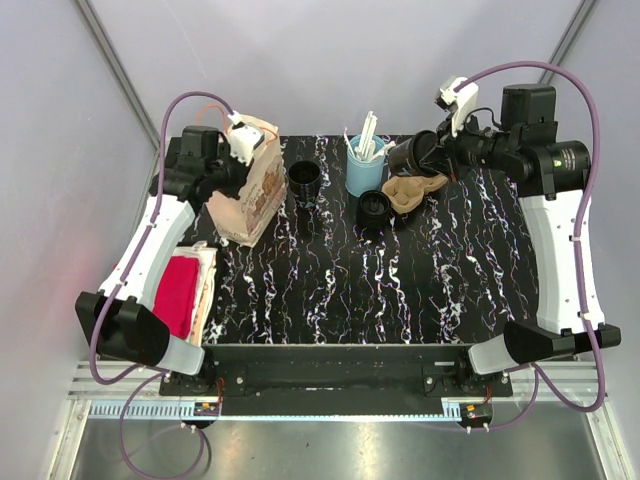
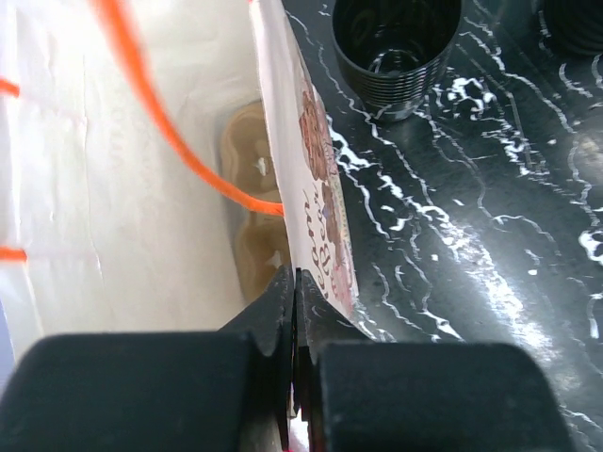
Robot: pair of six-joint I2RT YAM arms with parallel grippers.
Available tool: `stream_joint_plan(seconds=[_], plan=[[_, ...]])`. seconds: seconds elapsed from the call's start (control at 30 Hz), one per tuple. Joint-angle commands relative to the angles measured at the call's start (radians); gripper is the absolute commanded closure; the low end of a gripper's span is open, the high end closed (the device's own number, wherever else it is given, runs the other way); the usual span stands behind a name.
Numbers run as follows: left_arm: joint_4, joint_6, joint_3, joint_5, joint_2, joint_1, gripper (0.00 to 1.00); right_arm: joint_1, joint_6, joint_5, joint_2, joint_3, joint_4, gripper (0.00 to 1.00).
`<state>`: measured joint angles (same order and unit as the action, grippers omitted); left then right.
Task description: Pack the takeout coffee
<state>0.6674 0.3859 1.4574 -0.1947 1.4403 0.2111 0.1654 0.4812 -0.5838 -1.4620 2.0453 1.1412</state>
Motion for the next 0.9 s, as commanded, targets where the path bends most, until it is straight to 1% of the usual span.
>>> stream_joint_plan(seconds=[0.0,0.23,0.4,0.6,0.87], plan=[[0.014,-0.068,0.058,-0.019,-0.046,0.025,1.0,0.016,-0.015,0.015,-0.006,0.044,-0.009,1.0],[0.023,-0.068,-0.012,0.015,-0.118,0.05,1.0,0.023,-0.006,0.015,-0.006,0.041,0.0,1.0],[0.038,-0.071,-0.069,-0.018,-0.178,0.062,1.0,0.037,-0.013,0.009,-0.015,0.041,-0.008,1.0],[0.046,-0.053,-0.147,-0.015,-0.257,0.099,1.0,0.072,-0.026,0.01,-0.038,0.053,-0.011,1.0],[0.086,-0.027,-0.195,-0.058,-0.333,0.134,1.0,0.137,-0.035,0.041,-0.07,0.085,-0.001,1.0]])
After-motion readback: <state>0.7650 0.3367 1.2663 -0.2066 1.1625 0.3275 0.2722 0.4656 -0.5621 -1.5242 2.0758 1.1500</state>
